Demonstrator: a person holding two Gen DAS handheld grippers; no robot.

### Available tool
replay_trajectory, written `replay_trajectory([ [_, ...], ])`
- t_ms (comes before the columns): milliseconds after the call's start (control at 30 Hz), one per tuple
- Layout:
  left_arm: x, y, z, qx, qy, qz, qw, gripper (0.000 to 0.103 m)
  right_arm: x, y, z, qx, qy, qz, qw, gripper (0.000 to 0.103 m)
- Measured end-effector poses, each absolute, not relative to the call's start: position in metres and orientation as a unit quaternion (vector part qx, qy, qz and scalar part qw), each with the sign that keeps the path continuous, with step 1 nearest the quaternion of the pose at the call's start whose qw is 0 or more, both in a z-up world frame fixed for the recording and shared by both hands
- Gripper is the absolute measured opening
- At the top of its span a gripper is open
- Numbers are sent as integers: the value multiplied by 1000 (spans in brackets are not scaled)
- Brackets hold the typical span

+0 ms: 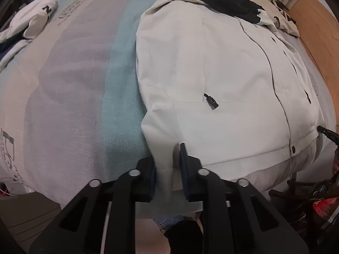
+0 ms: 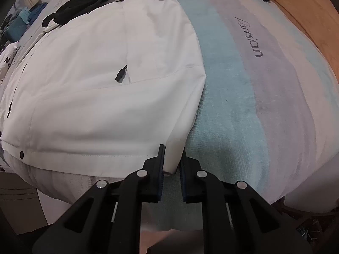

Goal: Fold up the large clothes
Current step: 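Close both grippers on the white coat's hem, then lift the hem with both grippers and fold it over toward the hood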

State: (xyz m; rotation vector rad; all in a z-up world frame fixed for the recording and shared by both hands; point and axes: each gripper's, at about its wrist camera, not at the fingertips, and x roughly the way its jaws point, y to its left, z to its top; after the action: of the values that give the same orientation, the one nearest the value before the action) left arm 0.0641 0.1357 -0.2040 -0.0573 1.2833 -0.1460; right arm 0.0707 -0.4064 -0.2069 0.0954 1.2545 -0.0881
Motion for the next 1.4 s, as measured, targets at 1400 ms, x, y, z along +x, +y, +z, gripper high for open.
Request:
replay_trajectory([
  [1400,221,108,-82,15,585,-83,806,5,248,-399,-100,56,575,26,816,5],
])
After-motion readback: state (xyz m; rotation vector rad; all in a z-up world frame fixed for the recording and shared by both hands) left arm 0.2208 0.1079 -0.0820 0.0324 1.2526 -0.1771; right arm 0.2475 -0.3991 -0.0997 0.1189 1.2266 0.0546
